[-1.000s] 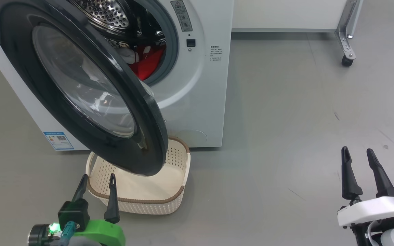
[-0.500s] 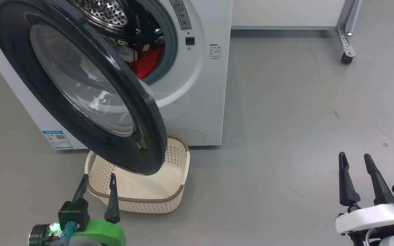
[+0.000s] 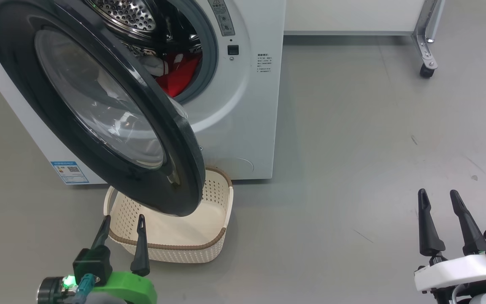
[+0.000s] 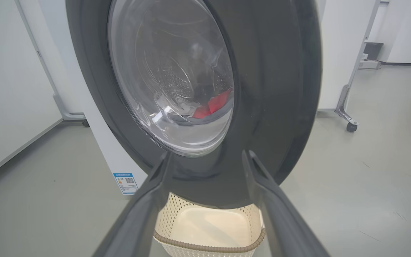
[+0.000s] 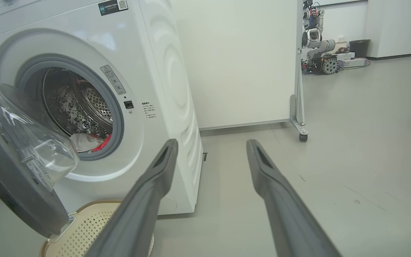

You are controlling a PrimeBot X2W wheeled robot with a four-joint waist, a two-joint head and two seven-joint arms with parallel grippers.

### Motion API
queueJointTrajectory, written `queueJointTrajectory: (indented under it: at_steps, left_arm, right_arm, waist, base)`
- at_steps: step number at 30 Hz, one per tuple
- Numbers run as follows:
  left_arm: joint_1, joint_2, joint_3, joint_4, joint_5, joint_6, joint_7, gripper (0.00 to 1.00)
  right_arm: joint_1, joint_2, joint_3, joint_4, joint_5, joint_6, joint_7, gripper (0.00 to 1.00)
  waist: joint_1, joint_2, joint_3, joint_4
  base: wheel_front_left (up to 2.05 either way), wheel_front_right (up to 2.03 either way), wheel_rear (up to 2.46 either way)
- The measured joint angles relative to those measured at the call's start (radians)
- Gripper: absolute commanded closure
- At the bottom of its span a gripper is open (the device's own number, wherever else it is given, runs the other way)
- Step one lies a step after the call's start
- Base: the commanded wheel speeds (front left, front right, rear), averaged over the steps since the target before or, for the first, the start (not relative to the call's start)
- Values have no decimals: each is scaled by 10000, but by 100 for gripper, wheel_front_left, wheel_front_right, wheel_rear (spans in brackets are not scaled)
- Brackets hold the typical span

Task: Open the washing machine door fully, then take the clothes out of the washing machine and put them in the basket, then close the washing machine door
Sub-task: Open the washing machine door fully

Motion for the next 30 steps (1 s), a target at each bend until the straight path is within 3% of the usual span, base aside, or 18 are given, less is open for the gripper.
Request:
queueJointTrajectory:
  at_steps: [28, 29, 30]
  left_arm:
    - [-17, 2, -4, -59, -2, 0, 0, 2]
    - [-17, 2, -29, -59, 0, 0, 0, 60]
    - [-18, 2, -54, -61, 0, 0, 0, 82]
  right_arm:
    - [52, 324, -332, -86, -439, 261, 0, 0]
    - [52, 334, -336, -86, -439, 261, 0, 0]
    - [52, 349, -345, -86, -441, 263, 0, 0]
  waist:
    - [0, 0, 297, -173]
    - [0, 0, 306, -175]
    - [0, 0, 318, -176]
  base:
    - [0, 0, 0]
    - [0, 0, 0]
    - [0, 0, 0]
